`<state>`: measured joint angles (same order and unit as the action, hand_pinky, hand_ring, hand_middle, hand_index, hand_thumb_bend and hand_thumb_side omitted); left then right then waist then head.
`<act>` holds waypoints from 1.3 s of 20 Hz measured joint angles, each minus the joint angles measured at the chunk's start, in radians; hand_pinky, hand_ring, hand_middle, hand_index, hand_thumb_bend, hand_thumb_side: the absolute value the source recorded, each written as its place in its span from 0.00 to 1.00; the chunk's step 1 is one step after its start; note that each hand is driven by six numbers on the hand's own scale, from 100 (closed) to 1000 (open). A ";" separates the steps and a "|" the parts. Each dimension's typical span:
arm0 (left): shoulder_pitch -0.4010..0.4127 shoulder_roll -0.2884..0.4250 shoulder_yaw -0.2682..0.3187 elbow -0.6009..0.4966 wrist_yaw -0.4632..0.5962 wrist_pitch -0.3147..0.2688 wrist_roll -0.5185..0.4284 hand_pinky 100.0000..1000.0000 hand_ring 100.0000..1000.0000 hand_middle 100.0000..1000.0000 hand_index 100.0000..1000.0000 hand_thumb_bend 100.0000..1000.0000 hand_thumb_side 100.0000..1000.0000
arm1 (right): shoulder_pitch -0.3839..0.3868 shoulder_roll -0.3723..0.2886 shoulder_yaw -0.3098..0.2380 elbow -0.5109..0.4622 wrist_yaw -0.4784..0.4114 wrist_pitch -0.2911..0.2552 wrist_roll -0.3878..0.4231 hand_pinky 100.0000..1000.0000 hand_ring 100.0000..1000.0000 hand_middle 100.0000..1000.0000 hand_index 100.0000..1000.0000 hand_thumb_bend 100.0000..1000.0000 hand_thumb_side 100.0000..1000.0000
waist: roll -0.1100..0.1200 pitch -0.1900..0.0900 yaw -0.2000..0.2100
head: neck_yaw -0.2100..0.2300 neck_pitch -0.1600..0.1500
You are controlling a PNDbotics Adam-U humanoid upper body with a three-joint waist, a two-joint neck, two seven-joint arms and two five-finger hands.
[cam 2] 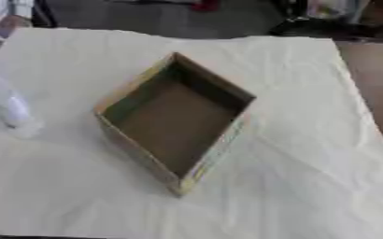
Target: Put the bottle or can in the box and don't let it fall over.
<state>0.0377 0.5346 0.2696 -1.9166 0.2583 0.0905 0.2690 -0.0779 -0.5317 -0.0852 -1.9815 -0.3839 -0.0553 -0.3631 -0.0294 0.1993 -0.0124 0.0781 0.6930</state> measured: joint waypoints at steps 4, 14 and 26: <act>0.000 0.000 0.000 0.000 -0.001 0.001 -0.001 1.00 1.00 1.00 0.80 0.55 0.12 | 0.000 0.000 0.000 0.000 0.000 0.000 0.000 0.93 1.00 0.89 0.72 0.00 0.41 | 0.000 0.000 0.000 | 0.000 0.000; -0.045 0.019 -0.045 0.056 -0.003 0.018 -0.058 1.00 1.00 1.00 0.81 0.57 0.14 | 0.000 0.000 0.001 0.000 0.000 0.003 0.003 0.93 1.00 0.89 0.71 0.00 0.41 | -0.002 0.000 -0.005 | 0.017 -0.001; -0.128 0.038 -0.087 0.161 -0.004 0.018 -0.131 1.00 1.00 1.00 0.82 0.59 0.15 | 0.000 0.000 0.007 0.000 0.000 0.008 0.008 0.93 1.00 0.89 0.71 0.00 0.41 | -0.002 0.000 -0.009 | 0.018 -0.011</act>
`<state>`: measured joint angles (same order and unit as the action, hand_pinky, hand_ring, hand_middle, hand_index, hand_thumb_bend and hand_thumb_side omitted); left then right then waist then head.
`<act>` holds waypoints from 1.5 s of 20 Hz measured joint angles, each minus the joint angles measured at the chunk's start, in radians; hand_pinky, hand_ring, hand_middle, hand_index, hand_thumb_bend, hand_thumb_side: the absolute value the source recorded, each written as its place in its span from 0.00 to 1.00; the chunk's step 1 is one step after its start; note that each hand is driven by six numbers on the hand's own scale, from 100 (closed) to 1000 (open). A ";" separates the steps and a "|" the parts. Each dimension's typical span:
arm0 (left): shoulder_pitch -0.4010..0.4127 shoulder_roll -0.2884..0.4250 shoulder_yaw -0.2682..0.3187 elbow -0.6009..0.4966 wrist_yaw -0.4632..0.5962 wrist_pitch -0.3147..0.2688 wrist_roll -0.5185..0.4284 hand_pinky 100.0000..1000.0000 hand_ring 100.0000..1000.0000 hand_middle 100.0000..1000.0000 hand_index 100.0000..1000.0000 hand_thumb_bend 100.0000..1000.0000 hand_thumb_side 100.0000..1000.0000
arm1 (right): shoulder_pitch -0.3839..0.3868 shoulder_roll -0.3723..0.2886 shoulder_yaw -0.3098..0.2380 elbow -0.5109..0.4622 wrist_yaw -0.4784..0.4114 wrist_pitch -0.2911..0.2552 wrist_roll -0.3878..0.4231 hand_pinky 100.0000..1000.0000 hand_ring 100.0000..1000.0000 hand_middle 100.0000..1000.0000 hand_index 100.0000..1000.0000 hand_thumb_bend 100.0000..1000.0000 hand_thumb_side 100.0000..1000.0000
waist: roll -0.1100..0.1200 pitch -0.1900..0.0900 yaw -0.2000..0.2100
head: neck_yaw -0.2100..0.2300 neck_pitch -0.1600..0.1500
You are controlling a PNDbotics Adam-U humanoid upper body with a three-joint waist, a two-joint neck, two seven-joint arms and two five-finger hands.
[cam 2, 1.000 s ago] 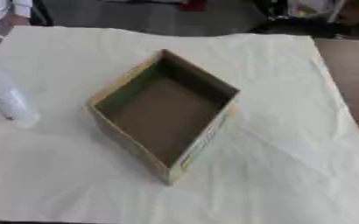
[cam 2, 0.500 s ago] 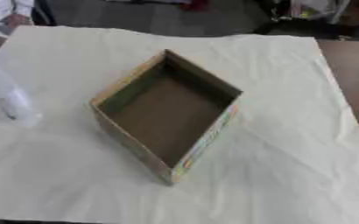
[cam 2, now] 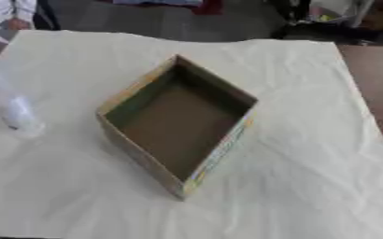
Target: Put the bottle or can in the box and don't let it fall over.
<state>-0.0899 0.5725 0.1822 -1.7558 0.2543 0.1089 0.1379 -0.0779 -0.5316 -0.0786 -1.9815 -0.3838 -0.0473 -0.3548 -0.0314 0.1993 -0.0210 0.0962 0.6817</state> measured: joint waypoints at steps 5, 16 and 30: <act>-0.034 0.001 -0.013 0.039 -0.003 0.002 -0.026 1.00 1.00 1.00 0.82 0.59 0.15 | 0.000 0.000 0.001 0.000 0.000 0.003 0.004 0.93 1.00 0.89 0.71 0.00 0.41 | -0.002 0.000 -0.001 | 0.005 -0.007; -0.100 0.008 -0.039 0.099 0.002 0.017 -0.064 1.00 1.00 1.00 0.82 0.58 0.16 | -0.001 0.009 0.006 0.000 0.000 0.007 0.008 0.93 1.00 0.89 0.71 0.00 0.42 | -0.003 0.002 -0.004 | 0.018 -0.017; -0.173 0.007 -0.064 0.164 0.016 0.036 -0.089 1.00 1.00 1.00 0.80 0.58 0.17 | -0.001 0.018 0.010 0.000 0.001 0.012 0.012 0.93 1.00 0.89 0.71 0.00 0.43 | -0.008 0.010 -0.008 | 0.026 -0.024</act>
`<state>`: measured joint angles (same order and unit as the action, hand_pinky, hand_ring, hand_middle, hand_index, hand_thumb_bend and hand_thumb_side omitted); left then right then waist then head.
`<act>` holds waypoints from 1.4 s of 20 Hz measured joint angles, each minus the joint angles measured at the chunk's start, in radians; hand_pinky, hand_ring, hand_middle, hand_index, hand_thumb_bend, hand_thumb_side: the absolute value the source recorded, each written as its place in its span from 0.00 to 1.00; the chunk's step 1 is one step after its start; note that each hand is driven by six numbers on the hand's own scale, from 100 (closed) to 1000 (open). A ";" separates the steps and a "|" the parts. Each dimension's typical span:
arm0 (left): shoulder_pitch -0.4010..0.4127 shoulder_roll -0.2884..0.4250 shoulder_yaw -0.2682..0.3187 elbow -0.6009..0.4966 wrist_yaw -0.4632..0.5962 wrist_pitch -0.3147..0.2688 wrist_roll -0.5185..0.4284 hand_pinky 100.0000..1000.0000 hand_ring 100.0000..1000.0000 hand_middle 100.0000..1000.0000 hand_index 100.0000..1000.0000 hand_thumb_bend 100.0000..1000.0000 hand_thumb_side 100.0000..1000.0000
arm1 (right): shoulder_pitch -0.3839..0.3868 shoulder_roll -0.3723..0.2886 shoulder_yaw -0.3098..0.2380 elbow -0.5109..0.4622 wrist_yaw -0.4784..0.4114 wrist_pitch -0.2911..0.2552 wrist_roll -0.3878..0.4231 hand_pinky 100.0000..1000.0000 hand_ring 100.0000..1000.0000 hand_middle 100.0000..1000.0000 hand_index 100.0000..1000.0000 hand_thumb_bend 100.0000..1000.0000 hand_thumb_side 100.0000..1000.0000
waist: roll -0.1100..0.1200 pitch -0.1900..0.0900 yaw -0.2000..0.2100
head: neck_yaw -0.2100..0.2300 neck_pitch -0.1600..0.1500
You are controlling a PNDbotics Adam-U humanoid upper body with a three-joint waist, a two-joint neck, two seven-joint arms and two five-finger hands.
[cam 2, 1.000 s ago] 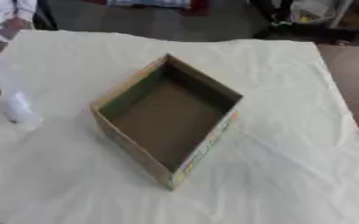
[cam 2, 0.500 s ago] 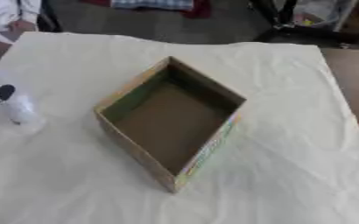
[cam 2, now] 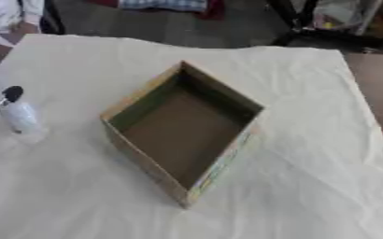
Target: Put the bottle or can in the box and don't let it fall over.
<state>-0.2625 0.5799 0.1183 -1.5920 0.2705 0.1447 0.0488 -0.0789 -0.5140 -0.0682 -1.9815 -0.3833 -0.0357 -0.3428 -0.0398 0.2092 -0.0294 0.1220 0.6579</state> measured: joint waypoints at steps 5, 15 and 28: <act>-0.008 -0.001 -0.014 0.014 0.002 0.005 -0.019 1.00 1.00 1.00 0.79 0.57 0.16 | 0.000 0.000 0.001 0.000 0.000 0.000 0.000 0.93 1.00 0.89 0.71 0.00 0.43 | 0.000 0.001 -0.002 | 0.003 0.000; -0.008 -0.005 -0.029 0.036 0.003 0.010 -0.052 1.00 1.00 1.00 0.77 0.57 0.09 | -0.005 0.003 0.002 0.000 0.000 0.002 0.002 0.93 1.00 0.89 0.71 0.00 0.44 | 0.000 0.001 -0.004 | 0.004 -0.001; -0.007 -0.019 -0.040 0.070 0.038 0.036 -0.068 1.00 0.93 0.84 0.67 0.22 0.00 | -0.008 0.009 0.002 0.000 0.000 0.002 0.002 0.93 1.00 0.88 0.70 0.00 0.44 | 0.000 0.002 -0.008 | 0.004 -0.001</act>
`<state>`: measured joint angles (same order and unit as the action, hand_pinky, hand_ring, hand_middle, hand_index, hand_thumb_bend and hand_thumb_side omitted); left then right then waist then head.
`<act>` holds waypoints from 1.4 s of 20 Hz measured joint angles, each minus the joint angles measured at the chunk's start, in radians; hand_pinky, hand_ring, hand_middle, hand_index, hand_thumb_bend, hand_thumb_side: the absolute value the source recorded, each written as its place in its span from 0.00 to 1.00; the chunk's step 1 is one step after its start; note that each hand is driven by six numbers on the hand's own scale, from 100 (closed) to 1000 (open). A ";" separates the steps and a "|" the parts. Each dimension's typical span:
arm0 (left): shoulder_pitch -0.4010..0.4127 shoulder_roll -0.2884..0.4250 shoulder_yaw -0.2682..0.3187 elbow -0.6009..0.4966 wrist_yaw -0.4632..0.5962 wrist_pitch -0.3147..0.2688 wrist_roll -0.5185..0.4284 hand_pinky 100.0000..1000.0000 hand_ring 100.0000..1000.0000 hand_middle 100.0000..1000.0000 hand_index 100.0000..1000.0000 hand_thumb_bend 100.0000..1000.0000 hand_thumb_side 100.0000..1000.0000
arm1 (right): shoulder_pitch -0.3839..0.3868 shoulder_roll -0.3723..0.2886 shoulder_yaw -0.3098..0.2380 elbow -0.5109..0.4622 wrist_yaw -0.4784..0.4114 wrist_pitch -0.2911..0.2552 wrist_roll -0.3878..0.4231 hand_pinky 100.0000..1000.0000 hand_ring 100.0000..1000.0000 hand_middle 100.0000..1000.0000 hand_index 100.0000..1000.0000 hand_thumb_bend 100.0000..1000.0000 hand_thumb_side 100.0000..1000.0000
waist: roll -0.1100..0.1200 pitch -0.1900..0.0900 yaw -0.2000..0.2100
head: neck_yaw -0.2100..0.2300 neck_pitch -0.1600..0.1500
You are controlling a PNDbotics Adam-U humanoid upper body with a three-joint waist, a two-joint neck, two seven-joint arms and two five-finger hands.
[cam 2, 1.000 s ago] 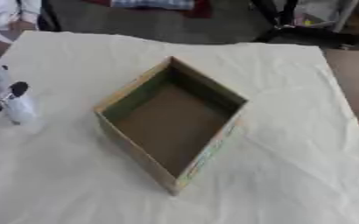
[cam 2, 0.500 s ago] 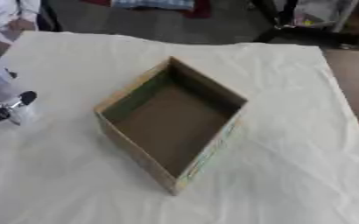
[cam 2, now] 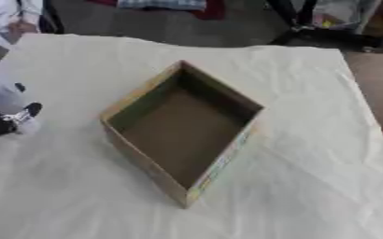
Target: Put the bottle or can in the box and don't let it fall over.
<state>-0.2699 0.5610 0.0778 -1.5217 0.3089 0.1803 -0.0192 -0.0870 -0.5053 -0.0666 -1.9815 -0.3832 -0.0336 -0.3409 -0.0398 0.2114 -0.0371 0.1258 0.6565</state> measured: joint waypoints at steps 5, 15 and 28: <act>-0.002 -0.001 0.000 0.026 0.007 0.011 0.037 1.00 0.88 0.80 0.59 0.02 0.00 | 0.000 0.000 0.000 0.000 0.000 0.000 0.000 0.93 1.00 0.88 0.70 0.00 0.44 | 0.000 0.000 -0.003 | 0.000 0.000; -0.014 -0.004 0.000 0.059 -0.003 0.000 0.111 1.00 0.64 0.63 0.40 0.08 0.00 | 0.000 0.000 0.000 0.000 0.000 0.000 0.000 0.93 1.00 0.87 0.70 0.00 0.45 | 0.000 0.001 -0.005 | 0.000 0.000; -0.021 -0.003 0.005 0.066 -0.027 -0.026 0.104 1.00 0.54 0.54 0.32 0.20 0.00 | 0.000 0.000 0.000 0.000 0.000 0.001 -0.001 0.94 1.00 0.87 0.69 0.00 0.46 | 0.001 0.001 -0.009 | 0.002 0.000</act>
<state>-0.2912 0.5576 0.0832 -1.4561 0.2821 0.1541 0.0849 -0.0872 -0.5050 -0.0667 -1.9815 -0.3832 -0.0330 -0.3418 -0.0389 0.2129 -0.0461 0.1282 0.6563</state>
